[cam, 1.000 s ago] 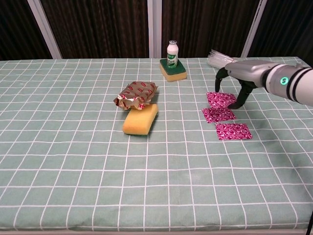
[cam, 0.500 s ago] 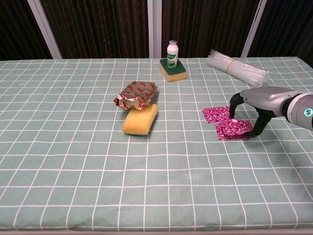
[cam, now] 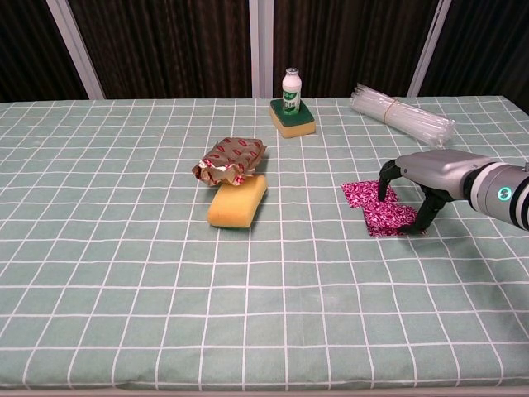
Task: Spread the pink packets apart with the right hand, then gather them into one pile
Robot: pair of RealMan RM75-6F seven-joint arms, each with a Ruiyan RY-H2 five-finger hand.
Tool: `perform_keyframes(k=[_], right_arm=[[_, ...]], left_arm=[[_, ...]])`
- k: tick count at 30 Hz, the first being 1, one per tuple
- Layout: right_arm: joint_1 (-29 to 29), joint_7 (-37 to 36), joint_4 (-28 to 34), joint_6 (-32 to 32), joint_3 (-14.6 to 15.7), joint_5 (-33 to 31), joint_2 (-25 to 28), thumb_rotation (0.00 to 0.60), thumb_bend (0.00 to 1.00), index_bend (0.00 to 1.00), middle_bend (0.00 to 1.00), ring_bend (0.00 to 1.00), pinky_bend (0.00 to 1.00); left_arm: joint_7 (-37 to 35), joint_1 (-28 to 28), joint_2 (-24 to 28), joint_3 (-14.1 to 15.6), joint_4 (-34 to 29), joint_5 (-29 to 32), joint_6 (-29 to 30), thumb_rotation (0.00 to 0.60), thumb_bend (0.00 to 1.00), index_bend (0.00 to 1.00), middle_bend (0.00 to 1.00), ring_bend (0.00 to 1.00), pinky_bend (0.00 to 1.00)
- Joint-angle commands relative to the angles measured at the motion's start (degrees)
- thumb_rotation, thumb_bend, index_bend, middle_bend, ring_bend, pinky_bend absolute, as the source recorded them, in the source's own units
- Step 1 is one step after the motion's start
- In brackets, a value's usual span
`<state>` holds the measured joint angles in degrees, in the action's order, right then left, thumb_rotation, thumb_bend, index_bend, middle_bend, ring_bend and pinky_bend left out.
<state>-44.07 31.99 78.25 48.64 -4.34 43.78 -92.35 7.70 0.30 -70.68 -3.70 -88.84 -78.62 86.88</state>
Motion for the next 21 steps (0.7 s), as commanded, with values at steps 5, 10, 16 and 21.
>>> perform_keyframes(k=[5,10,16,21], right_arm=[[0.1,0.4,0.0,0.0,0.7,0.2,0.0,0.566,0.16,0.31,0.08,0.0,0.0],[0.0,0.5,-0.2,0.1,0.8,0.4,0.1,0.566,0.16,0.3,0.08,0.0,0.0],[0.1,0.1,-0.2,-0.1,1.0,0.8,0.2,0.55,0.16,0.27,0.08,0.0,0.0],[-0.3,-1.5,-0.2,0.6,-1.0,1.6,1.0,0.554,0.16,0.26,0.08,0.0,0.0]], left_arm=[[-0.2,0.1,0.0,0.0,0.1,0.1,0.0,0.6,0.12,0.27,0.18,0.15,0.17],[-0.2,0.0,-0.1,0.0,0.2,0.0,-0.1,0.6,0.12,0.27,0.18,0.15,0.17],[-0.3,0.2,-0.1,0.0,0.2,0.1,0.0,0.6,0.12,0.27,0.18,0.15,0.17],[-0.2,0.1,0.0,0.0,0.0,-0.1,0.1,0.6,0.12,0.27,0.18,0.15,0.17]])
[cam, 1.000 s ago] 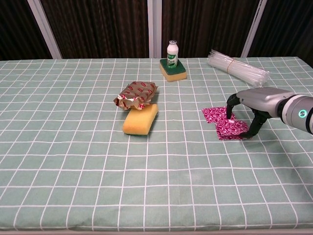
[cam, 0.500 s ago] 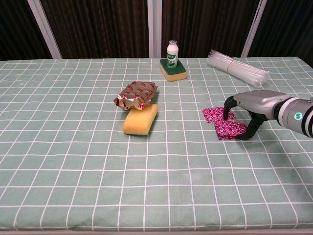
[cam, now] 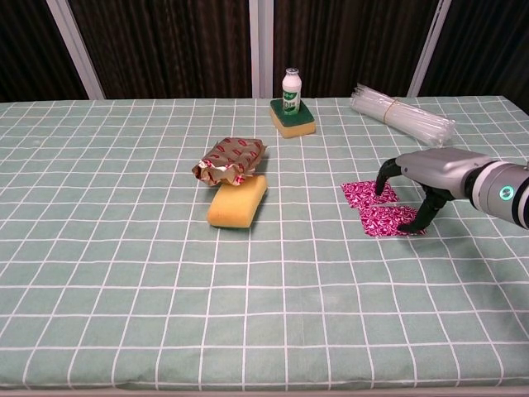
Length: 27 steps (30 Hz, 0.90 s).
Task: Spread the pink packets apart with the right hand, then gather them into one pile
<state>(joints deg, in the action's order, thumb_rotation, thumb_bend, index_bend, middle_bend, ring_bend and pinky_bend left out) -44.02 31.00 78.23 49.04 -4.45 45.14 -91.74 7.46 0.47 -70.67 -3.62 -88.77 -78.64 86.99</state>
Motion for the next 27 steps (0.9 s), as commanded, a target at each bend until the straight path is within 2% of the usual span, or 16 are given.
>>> perform_keyframes(k=[1,6,15,27], right_arm=[[-0.6,-0.6,-0.5,0.1,-1.3,0.1,0.5,0.551,0.16,0.26,0.08,0.0,0.0],[-3.1,-0.3,-6.1,-2.5,-3.5,-2.2,-1.8,0.557,0.16,0.26,0.08,0.0,0.0],[-6.7,0.0,-17.6,-7.8,-4.1,-3.4,-8.4,0.557,0.16,0.26,0.08,0.0,0.0],[-6.2,-1.0,-19.6,-8.3,-3.4,-1.7,-9.5,0.553,0.16,0.26,0.08,0.0,0.0]], left_arm=[[0.0,-0.1,0.0,-0.1,-0.1,-0.1,0.1,0.6,0.12,0.27,0.18,0.15,0.17],[0.3,-0.1,0.1,0.0,-0.4,-0.2,0.1,0.6,0.12,0.27,0.18,0.15,0.17],[0.6,0.4,0.4,0.1,-0.9,0.6,0.1,0.6,0.12,0.27,0.18,0.15,0.17],[0.5,0.3,0.3,0.1,-0.6,0.5,-0.1,0.6,0.12,0.27,0.18,0.15,0.17]])
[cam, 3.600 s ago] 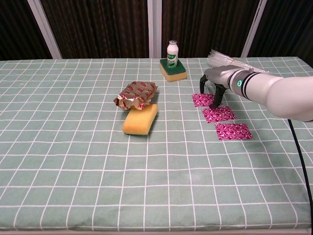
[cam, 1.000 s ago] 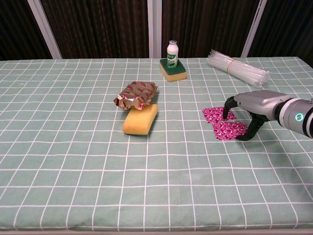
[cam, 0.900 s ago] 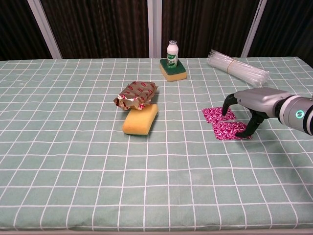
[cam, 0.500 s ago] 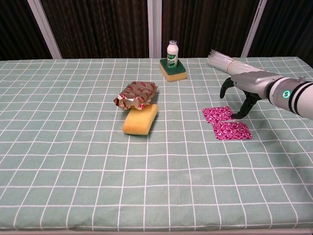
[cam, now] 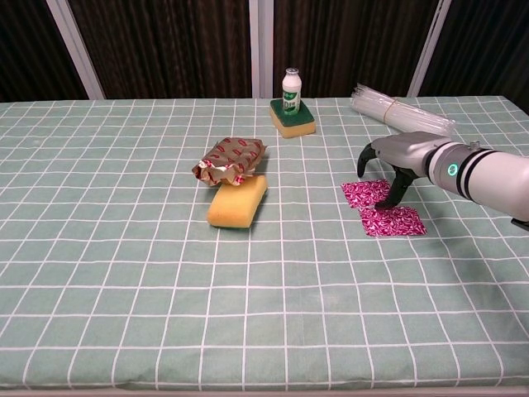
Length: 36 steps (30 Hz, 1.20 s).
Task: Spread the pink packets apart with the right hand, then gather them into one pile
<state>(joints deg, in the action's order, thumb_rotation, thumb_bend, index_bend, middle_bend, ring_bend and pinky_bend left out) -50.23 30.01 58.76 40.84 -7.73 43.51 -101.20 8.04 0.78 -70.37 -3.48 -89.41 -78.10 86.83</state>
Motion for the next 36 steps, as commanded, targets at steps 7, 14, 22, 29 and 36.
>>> perform_keyframes(k=[7,14,22,29,36], right_arm=[[0.1,-0.1,-0.9,-0.4,-0.1,0.1,-0.4,0.554,0.17,0.26,0.08,0.0,0.0],[0.4,-0.1,-1.0,-0.4,0.1,0.3,-0.6,0.556,0.16,0.26,0.08,0.0,0.0],[0.5,0.2,-2.1,-0.2,-0.2,0.1,-1.5,0.554,0.16,0.34,0.08,0.0,0.0],[0.6,0.4,-2.6,0.4,-0.6,0.1,-1.9,0.597,0.17,0.44,0.11,0.0,0.0],[0.9,-0.2,-1.7,1.0,-1.4,0.6,-1.3,0.595,0.16,0.45,0.12,0.0,0.0]], left_arm=[[0.0,0.1,0.0,0.0,0.0,0.2,0.0,0.6,0.12,0.27,0.18,0.15,0.17],[-0.2,0.1,-0.1,0.0,0.2,0.2,-0.1,0.6,0.12,0.27,0.18,0.15,0.17],[-0.3,0.2,-0.2,0.0,0.3,0.2,0.0,0.6,0.12,0.27,0.18,0.15,0.17],[-0.4,0.2,-0.2,0.0,0.3,0.2,-0.1,0.6,0.12,0.27,0.18,0.15,0.17],[-0.4,0.1,-0.1,-0.1,0.4,0.2,-0.1,0.6,0.12,0.27,0.18,0.15,0.17]])
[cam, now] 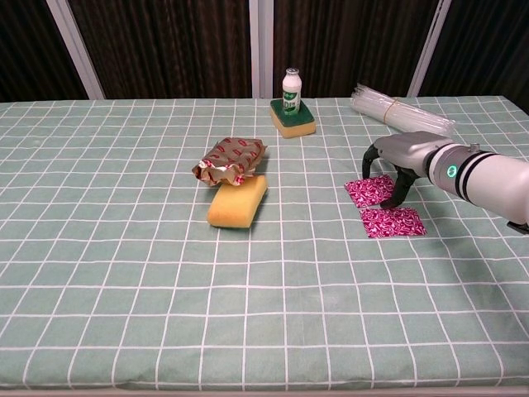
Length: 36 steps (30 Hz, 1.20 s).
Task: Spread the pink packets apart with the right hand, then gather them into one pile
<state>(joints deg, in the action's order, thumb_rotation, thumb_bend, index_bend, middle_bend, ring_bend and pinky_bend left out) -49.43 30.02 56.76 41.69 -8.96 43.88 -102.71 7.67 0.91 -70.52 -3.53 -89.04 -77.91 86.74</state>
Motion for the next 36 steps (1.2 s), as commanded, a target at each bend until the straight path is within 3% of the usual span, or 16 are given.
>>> perform_keyframes(k=[1,6,11,21,28,36], right_arm=[[0.1,-0.4,0.5,0.3,-0.3,0.4,0.4,0.597,0.16,0.45,0.12,0.0,0.0],[0.5,-0.9,3.1,1.8,-1.2,0.9,2.3,0.598,0.16,0.45,0.12,0.0,0.0],[2.2,-1.6,9.8,3.5,-1.7,-0.3,5.9,0.598,0.16,0.45,0.11,0.0,0.0],[5.1,1.8,23.6,7.8,1.4,-5.4,11.4,0.596,0.16,0.44,0.11,0.0,0.0],[5.3,3.4,25.6,8.7,3.5,-6.4,11.8,0.595,0.16,0.43,0.12,0.0,0.0],[5.2,3.1,24.3,8.7,3.9,-6.4,10.8,0.59,0.16,0.41,0.12,0.0,0.0]], left_arm=[[0.0,0.0,0.0,0.0,0.0,0.0,0.0,0.6,0.12,0.27,0.18,0.15,0.17],[0.1,-0.1,0.0,0.0,-0.1,0.0,-0.1,0.6,0.12,0.27,0.18,0.15,0.17],[-0.1,-0.2,-0.1,-0.1,0.1,-0.2,-0.1,0.6,0.12,0.27,0.18,0.15,0.17],[-0.9,-0.5,-0.6,0.0,0.8,-0.6,-0.4,0.6,0.12,0.27,0.18,0.15,0.17],[-1.0,-0.4,-0.6,0.1,0.9,-0.8,-0.3,0.6,0.12,0.27,0.18,0.15,0.17],[-0.9,-0.4,-0.5,0.0,0.7,-0.7,-0.3,0.6,0.12,0.27,0.18,0.15,0.17]])
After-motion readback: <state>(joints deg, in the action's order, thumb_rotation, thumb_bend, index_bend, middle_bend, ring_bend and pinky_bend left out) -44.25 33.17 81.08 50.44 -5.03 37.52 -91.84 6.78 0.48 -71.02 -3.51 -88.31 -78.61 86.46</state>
